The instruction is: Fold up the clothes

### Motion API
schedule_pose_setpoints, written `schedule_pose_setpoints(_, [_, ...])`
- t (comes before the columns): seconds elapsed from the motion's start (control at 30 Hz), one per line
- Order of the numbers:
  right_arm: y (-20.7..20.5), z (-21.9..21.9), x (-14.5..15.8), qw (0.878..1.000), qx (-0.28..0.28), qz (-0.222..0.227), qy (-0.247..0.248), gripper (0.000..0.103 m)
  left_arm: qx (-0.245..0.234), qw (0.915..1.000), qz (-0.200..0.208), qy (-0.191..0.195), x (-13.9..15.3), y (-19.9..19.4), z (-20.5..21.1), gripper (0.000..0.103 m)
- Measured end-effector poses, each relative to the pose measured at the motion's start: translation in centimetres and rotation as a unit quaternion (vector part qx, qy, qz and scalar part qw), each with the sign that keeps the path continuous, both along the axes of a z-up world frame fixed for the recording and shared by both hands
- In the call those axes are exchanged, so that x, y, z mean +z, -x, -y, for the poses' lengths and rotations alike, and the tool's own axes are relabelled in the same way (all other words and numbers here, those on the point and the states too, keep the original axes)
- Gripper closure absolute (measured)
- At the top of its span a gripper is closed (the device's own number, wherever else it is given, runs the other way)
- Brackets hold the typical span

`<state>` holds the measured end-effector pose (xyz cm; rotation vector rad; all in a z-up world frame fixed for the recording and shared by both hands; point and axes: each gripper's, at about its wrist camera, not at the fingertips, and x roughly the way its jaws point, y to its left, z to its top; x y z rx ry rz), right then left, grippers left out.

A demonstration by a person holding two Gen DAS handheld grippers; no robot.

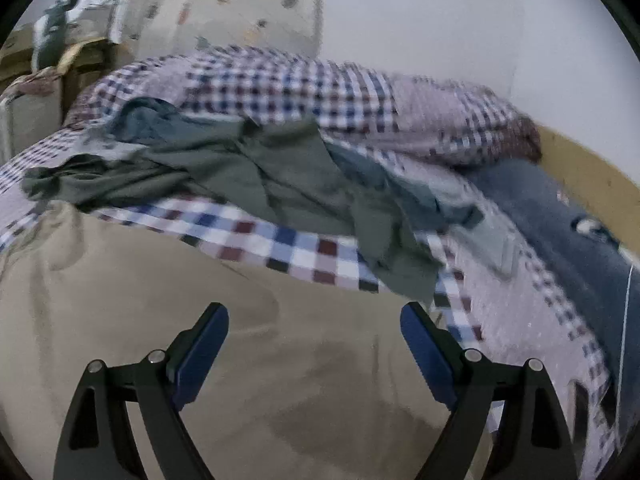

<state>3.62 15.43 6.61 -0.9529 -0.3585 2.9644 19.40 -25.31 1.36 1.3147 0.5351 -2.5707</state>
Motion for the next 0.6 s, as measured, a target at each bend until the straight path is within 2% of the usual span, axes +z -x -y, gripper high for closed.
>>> schedule_pose_setpoints(0.1, [-1.9,1.3,1.4,1.000,0.018,-0.022,-0.012,0.011,0.011,0.9997,0.015,-0.014,-1.0,-1.4,0.3,0.016])
schedule_pose_setpoints(0.2, [-3.7,2.7,2.4,0.998,0.036,-0.041,-0.028,0.010,-0.004,0.9994,0.033,-0.009,-2.0,-1.8,-0.4,0.016])
schedule_pose_setpoints(0.27, [-4.8,3.6,2.7,0.997,0.047,-0.051,-0.040,0.009,-0.018,0.9993,0.032,-0.009,-2.3,-2.0,-1.1,0.016])
schedule_pose_setpoints(0.43, [-6.7,5.1,2.5,0.995,0.072,-0.047,-0.045,0.009,-0.041,0.9974,0.028,-0.053,-3.0,-2.6,-1.9,0.016])
schedule_pose_setpoints(0.6, [-8.1,6.5,2.2,0.994,0.082,-0.042,-0.052,0.009,-0.053,0.9960,0.030,-0.065,-3.2,-2.9,-2.2,0.016])
